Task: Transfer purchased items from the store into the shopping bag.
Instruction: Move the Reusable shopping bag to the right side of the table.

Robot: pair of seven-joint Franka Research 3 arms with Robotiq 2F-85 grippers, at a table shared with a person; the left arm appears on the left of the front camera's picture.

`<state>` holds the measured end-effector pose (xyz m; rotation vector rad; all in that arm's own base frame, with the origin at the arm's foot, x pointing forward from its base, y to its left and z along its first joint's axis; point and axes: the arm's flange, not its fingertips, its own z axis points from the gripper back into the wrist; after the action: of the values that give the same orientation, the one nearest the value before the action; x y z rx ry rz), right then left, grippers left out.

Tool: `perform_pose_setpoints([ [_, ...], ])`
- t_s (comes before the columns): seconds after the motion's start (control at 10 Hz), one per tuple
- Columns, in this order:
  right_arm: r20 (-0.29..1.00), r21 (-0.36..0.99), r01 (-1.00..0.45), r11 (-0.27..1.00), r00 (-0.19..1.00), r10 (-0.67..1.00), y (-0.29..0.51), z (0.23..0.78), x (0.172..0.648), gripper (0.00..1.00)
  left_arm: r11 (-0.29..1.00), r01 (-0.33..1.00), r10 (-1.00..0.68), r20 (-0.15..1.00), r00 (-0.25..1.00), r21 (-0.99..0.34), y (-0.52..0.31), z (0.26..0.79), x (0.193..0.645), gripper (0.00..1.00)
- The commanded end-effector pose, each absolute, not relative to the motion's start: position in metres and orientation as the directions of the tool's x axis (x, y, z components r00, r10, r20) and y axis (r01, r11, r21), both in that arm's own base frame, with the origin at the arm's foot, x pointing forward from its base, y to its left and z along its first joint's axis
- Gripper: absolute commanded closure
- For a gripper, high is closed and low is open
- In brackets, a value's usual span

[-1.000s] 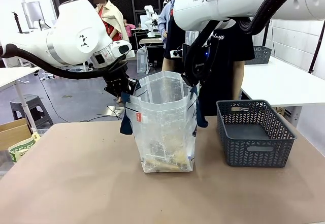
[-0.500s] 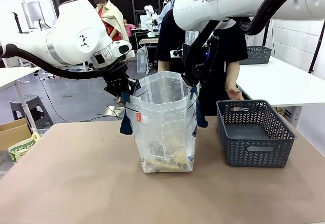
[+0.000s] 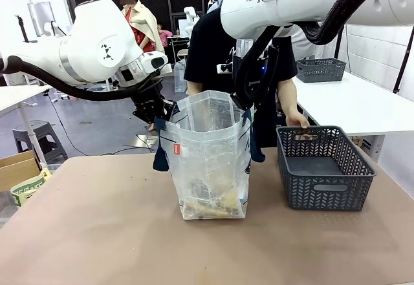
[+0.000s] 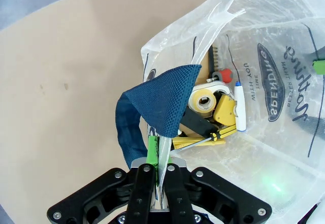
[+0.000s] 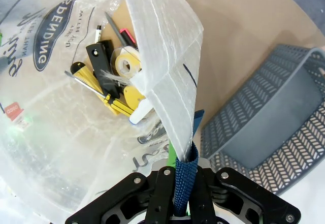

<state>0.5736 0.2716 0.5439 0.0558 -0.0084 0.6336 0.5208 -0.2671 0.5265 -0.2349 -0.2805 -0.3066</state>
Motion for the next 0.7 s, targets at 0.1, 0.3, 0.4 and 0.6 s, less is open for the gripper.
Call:
perform_pose_setpoints([
  [0.1,0.028,0.044,-0.591,0.805,0.806,0.591,0.271,0.5451,0.574,1.0,0.928,0.324,-0.259,0.308,0.916,-0.185,-0.2654,0.527,0.5211,1.0],
  [0.3,0.028,0.044,-0.591,0.805,0.806,0.591,0.271,0.5451,0.574,1.0,0.928,0.324,-0.259,0.308,0.916,-0.185,-0.2654,0.527,0.5211,1.0],
  [0.4,0.028,0.044,-0.591,0.805,0.806,0.591,0.271,0.5451,0.574,1.0,0.928,0.324,-0.259,0.308,0.916,-0.185,-0.2654,0.527,0.5211,1.0],
  [0.6,0.025,0.05,-0.592,0.804,0.806,0.591,0.2716,0.5439,0.5736,1.0,0.927,0.327,-0.263,0.305,0.915,-0.184,-0.2671,0.5265,0.5208,1.0],
])
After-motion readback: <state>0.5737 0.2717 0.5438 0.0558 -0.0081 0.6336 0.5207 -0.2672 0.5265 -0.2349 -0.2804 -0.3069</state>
